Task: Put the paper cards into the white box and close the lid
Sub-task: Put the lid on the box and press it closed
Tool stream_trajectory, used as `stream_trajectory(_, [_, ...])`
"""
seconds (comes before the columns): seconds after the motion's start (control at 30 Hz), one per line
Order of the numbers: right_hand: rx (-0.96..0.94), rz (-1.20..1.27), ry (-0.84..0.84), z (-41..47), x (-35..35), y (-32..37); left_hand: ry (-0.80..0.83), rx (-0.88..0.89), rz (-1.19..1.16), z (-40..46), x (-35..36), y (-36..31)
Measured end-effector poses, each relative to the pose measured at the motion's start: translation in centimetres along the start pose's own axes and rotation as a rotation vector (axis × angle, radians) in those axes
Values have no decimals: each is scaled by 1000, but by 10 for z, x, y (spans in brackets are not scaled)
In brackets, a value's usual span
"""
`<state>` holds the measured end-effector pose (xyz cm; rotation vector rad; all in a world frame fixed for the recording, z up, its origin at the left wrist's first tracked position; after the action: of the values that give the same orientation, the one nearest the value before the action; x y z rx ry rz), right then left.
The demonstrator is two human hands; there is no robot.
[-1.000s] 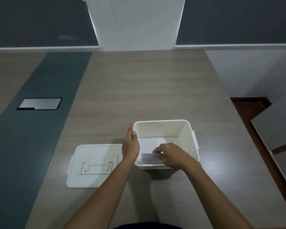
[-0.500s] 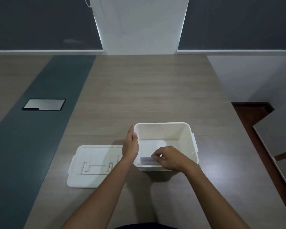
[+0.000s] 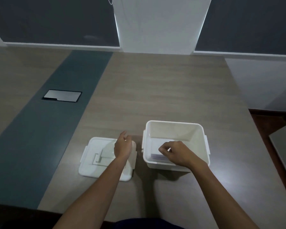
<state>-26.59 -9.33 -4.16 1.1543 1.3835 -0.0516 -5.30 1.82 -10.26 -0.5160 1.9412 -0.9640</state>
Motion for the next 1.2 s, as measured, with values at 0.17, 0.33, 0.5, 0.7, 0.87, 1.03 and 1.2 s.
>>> stream_trajectory(0.17, [0, 14, -48, 9, 7, 19, -144, -18, 141, 17, -49, 35])
stream_trajectory(0.33, [7, -8, -150, 11, 16, 31, -220, -119, 348, 32, -100, 76])
stream_trajectory(0.5, [-192, -76, -556, -6, -13, 90, -190, -181, 435, 43, -129, 109])
stream_trajectory(0.7, [-110, 48, -303, 15, 54, 141, -143, -150, 498, 52, -140, 121])
stream_trajectory(0.87, [282, -44, 52, 34, 136, 109, -107, -114, 518, 59, -145, 124])
stream_trajectory(1.03, [486, 21, 95, 28, 170, 79, -56, -99, 514, 62, -146, 133])
stream_trajectory(1.2, [512, 78, 54, 25, 178, 79, -37, -81, 538, 66, -149, 136])
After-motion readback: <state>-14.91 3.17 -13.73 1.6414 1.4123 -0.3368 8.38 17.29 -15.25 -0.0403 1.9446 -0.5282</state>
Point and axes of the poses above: each hand's wrist, its own z-axis towards the middle knuckle, its own x-axis out of the palm, y = z × x, the point moved 10 cm from there along z, towards the middle knuckle, and after that the axes turned 4 degrees about -y, right-handed, at the moved point
